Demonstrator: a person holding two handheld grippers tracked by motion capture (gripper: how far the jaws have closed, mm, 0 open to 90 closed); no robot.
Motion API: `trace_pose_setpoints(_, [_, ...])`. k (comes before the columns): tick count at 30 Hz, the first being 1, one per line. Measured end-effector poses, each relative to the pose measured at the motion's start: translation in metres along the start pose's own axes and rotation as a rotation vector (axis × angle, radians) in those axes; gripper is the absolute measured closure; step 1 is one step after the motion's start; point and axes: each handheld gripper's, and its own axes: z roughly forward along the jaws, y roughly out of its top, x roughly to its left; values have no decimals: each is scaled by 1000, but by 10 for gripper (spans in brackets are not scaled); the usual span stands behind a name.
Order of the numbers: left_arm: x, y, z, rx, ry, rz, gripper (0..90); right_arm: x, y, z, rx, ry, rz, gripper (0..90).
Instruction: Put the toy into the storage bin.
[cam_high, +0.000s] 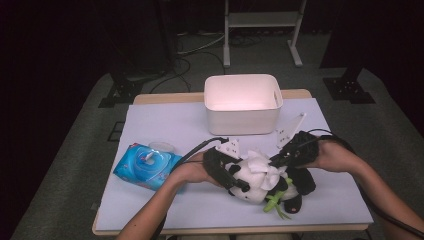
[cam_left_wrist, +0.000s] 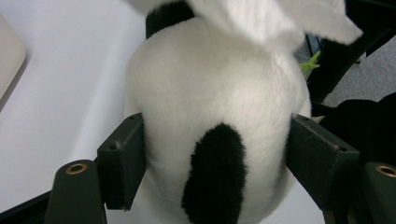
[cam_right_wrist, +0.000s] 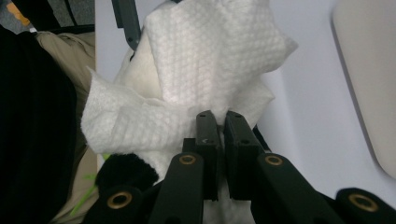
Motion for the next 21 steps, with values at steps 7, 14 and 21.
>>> trace_pose_setpoints(7, [0, -2, 0, -10, 0, -9, 261, 2, -19, -23, -10, -36, 44, 841])
trace_pose_setpoints(14, [1, -3, -1, -7, 1, -9, 253, 3, -34, -29, -28, -40, 74, 841])
trace_pose_setpoints(21, [0, 3, 0, 6, 20, -35, 150, 4, -34, -18, -35, -17, 79, 842])
